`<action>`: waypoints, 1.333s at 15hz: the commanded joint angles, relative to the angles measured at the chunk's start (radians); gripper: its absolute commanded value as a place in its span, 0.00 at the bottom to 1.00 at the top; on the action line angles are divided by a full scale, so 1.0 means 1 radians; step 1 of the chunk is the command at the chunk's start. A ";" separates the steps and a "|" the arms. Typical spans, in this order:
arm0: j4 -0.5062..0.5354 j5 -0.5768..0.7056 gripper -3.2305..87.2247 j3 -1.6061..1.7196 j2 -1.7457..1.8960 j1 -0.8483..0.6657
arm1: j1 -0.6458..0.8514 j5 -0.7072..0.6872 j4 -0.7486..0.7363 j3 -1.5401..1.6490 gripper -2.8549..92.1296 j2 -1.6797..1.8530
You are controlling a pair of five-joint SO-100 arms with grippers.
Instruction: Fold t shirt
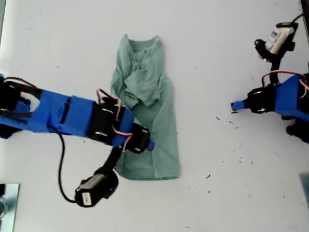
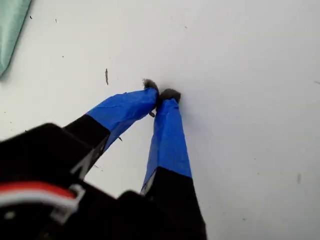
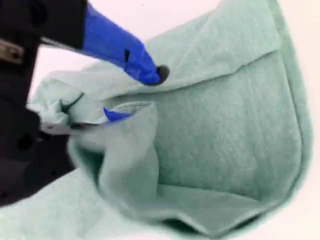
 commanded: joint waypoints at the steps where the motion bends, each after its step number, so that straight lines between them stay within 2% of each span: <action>1: -0.046 0.006 0.26 -0.089 -0.052 0.020 | -0.011 0.006 0.008 0.044 0.06 0.014; 5: 0.038 0.012 0.26 -0.086 -0.025 0.031 | -0.011 0.005 0.009 0.044 0.06 0.017; 9: 0.117 -0.006 0.25 -0.020 0.433 0.054 | -0.009 0.006 0.009 0.044 0.06 0.018; 11: 0.236 -0.049 0.25 0.084 0.630 0.048 | -0.009 0.006 0.011 0.044 0.06 0.020; 13: 0.176 -0.109 0.26 0.518 0.913 0.025 | -0.009 0.005 0.011 0.046 0.06 0.021; 14: 0.081 -0.147 0.26 0.808 1.085 0.015 | -0.009 0.005 0.011 0.046 0.06 0.021; 16: -0.224 -0.238 0.22 1.519 1.549 -0.015 | -0.009 0.005 0.012 0.046 0.06 0.023; 17: -0.293 -0.293 0.18 1.825 1.847 -0.017 | -0.009 0.005 0.012 0.046 0.06 0.023; 18: -0.244 -0.365 0.13 2.029 2.160 -0.003 | -0.009 0.006 0.012 0.046 0.06 0.023; 19: -0.209 -0.383 0.07 2.140 2.395 0.020 | -0.006 0.006 0.012 0.046 0.06 0.023; 20: -0.224 -0.396 0.04 2.164 2.410 0.034 | -0.003 0.006 0.012 0.046 0.06 0.023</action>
